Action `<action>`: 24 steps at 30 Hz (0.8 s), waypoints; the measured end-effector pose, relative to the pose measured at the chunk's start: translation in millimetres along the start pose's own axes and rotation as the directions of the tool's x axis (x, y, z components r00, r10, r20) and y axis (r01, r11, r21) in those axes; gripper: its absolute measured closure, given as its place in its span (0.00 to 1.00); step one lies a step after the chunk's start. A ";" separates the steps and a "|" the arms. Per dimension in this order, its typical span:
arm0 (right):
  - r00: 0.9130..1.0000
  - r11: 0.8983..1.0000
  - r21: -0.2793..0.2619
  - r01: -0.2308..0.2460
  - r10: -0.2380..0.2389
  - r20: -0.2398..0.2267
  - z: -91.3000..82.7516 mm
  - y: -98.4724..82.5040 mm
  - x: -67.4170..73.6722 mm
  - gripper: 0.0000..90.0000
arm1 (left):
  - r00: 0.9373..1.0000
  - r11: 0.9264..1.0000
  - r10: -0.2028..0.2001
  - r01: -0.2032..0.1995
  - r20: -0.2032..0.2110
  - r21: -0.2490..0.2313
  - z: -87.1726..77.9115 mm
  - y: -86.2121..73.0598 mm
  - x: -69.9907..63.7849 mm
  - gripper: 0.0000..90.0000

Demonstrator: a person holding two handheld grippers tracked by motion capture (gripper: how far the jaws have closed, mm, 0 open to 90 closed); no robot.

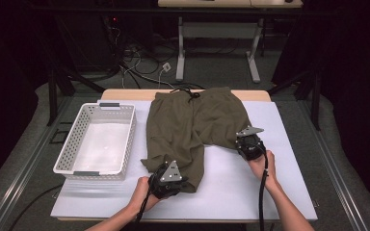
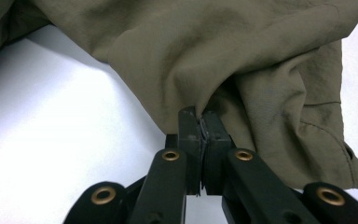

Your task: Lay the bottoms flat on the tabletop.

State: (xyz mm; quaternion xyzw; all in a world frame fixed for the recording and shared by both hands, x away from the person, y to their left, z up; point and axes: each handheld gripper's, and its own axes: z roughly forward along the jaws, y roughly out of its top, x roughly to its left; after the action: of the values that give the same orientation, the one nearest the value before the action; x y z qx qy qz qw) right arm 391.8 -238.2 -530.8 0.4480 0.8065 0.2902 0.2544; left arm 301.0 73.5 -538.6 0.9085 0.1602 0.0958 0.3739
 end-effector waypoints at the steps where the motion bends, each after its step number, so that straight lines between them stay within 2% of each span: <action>1: 1.000 1.000 0.004 0.000 0.000 0.000 -0.1 0.0 0.0 0.99 | 1.000 1.000 -0.002 0.002 -0.004 0.017 -0.6 -2.1 2.0 0.75; 3: 1.000 1.000 0.001 0.001 -0.001 -0.001 -0.5 -0.2 0.1 0.98 | 1.000 0.999 -0.009 0.009 -0.016 0.045 -3.9 -7.2 5.8 0.63; 5: 1.000 1.000 0.000 0.002 -0.002 -0.001 -0.5 -0.3 -0.1 0.98 | 0.999 0.998 -0.021 0.022 -0.029 0.056 -9.3 -13.8 9.3 0.55; 9: 1.000 1.000 0.000 0.000 0.000 0.001 -0.5 -0.3 -0.1 0.97 | 0.999 0.995 -0.033 0.036 -0.030 0.088 -16.7 -24.4 16.5 0.51; 11: 1.000 1.000 -0.002 0.001 -0.001 0.002 -0.3 -0.2 0.3 0.97 | 0.997 0.994 -0.016 0.025 -0.079 0.107 -16.7 -27.1 19.2 0.51; 13: 1.000 1.000 0.002 0.003 -0.003 0.003 0.0 -0.2 0.7 0.97 | 0.997 0.992 -0.015 0.025 -0.082 0.123 -14.4 -28.9 23.2 0.55; 15: 1.000 1.000 0.003 0.004 -0.004 0.003 0.5 -0.2 0.8 0.97 | 0.997 0.993 -0.028 0.035 -0.070 0.112 -12.7 -30.4 26.2 0.62; 17: 1.000 1.000 0.004 0.000 0.000 0.005 0.6 -0.4 0.7 0.97 | 0.996 0.994 -0.027 0.035 -0.086 0.102 -11.5 -30.7 28.0 0.66; 18: 1.000 1.000 0.004 0.000 0.000 0.004 0.7 -0.4 0.5 0.97 | 0.996 0.995 -0.031 0.039 -0.081 0.093 -10.5 -31.2 29.0 0.72; 20: 1.000 1.000 0.005 -0.001 0.001 0.004 0.9 -0.4 0.4 0.97 | 0.996 0.996 -0.047 0.053 -0.075 0.079 -8.8 -31.7 31.3 0.79; 24: 1.000 1.000 0.000 0.002 -0.002 0.008 0.3 -0.4 0.5 0.98 | 0.995 0.996 -0.041 0.048 -0.094 0.071 -5.4 -30.2 29.5 0.98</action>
State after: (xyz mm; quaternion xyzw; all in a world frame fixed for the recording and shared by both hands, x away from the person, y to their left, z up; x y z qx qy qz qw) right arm 391.6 -237.8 -531.3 0.4481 0.8060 0.2883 0.2580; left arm 320.2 107.9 -554.7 0.9123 0.2009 0.1235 0.3347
